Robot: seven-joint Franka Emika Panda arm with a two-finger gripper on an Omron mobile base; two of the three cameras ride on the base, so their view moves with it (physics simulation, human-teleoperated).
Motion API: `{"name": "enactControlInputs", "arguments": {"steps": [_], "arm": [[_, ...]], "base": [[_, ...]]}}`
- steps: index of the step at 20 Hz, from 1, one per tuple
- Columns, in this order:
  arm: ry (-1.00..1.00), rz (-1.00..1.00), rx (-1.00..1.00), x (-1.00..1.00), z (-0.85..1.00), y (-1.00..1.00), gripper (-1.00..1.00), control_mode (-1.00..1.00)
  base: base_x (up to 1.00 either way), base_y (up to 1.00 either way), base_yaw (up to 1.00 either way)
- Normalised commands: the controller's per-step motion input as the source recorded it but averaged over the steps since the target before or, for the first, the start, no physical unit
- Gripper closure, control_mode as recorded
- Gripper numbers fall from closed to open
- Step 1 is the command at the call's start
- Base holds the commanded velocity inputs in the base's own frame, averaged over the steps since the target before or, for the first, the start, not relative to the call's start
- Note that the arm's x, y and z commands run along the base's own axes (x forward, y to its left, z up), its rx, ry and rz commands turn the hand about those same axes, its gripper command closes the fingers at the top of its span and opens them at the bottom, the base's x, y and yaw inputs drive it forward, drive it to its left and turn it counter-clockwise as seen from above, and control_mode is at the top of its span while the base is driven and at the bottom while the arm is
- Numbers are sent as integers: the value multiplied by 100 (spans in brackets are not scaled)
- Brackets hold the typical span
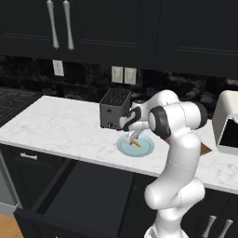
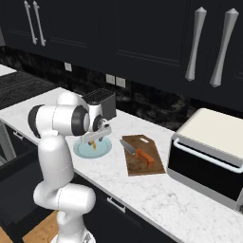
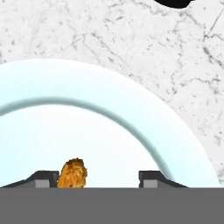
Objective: Pick up the knife from the drawer and place it on the cutting board. Then place the meat from the plate to the cutting board.
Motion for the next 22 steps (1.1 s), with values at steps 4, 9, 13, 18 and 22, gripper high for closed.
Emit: {"name": "enactControlInputs", "arguments": {"steps": [4,9,13,18,22], "arm": [[0,-17,0,0,-53,30,100,-100],[0,-15,0,0,-52,34,100,-100],[0,-19,-1,0,-48,41,100,-100],[0,-25,-5,0,-41,37,100,-100],[0,-27,-3,-14,-9,13,100,-100]], "base": [[0,0,0],[0,0,0],[0,0,0],[0,0,0],[0,0,0]]}}
